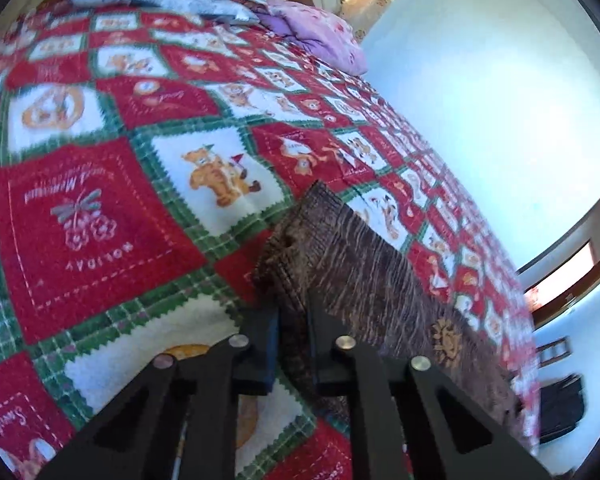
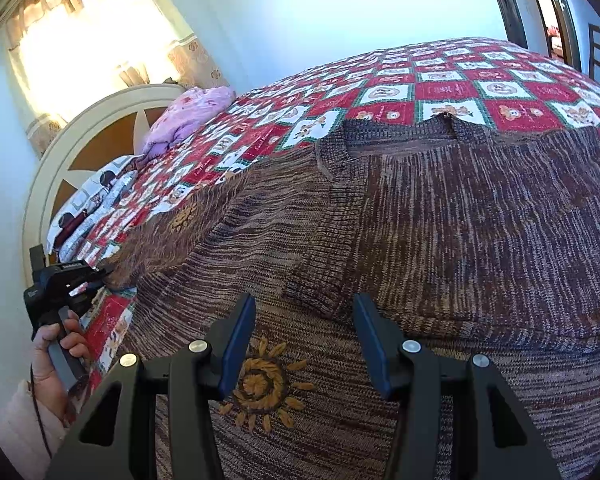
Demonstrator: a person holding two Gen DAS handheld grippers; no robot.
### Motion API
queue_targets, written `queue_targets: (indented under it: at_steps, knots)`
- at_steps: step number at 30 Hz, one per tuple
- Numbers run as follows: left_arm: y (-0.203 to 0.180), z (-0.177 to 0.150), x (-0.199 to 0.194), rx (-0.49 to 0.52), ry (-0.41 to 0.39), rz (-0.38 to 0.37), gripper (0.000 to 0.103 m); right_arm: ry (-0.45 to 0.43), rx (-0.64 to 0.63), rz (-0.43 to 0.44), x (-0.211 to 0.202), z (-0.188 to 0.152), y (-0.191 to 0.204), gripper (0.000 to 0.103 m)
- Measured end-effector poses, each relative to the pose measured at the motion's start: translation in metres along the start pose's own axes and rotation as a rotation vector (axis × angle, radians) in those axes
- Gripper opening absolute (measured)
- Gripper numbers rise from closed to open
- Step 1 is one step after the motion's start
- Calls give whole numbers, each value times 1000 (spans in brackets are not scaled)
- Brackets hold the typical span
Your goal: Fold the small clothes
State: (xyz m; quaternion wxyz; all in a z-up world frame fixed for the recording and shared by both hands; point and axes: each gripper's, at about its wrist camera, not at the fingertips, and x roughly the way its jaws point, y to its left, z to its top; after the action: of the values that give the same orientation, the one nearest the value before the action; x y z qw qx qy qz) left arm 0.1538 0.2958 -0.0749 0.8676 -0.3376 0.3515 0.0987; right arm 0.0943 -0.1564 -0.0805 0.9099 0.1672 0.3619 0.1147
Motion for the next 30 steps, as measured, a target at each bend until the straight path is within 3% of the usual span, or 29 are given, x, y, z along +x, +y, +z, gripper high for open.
queue_targets:
  at_steps: [2, 7, 11, 15, 19, 22, 26, 28, 29, 30]
  knots:
    - [-13, 3, -1, 47, -5, 12, 10, -7, 22, 21, -1, 0, -4, 52]
    - [-64, 6, -21, 163, -56, -62, 10, -16, 41, 41, -3, -2, -5, 52]
    - [-136, -9, -50, 336, -100, -194, 10, -30, 54, 47, -5, -2, -7, 52]
    - [-197, -51, -70, 506, -103, -323, 10, -44, 80, 54, -8, -3, -11, 52]
    - [-234, -115, -69, 668, -26, -410, 10, -52, 99, 63, -10, -2, -15, 52]
    - [-233, -150, -49, 711, 64, -386, 10, -61, 125, 77, -12, -3, -20, 52]
    - [-219, -169, -32, 723, 145, -335, 11, -62, 129, 78, -12, -3, -20, 53]
    - [-211, -171, -35, 740, 157, -314, 16, -61, 131, 80, -12, -3, -21, 53]
    - [-211, -175, -42, 747, 163, -315, 26, -60, 133, 83, -12, -3, -21, 53]
    - [-207, -176, -48, 752, 171, -317, 51, -60, 135, 84, -12, -4, -22, 53]
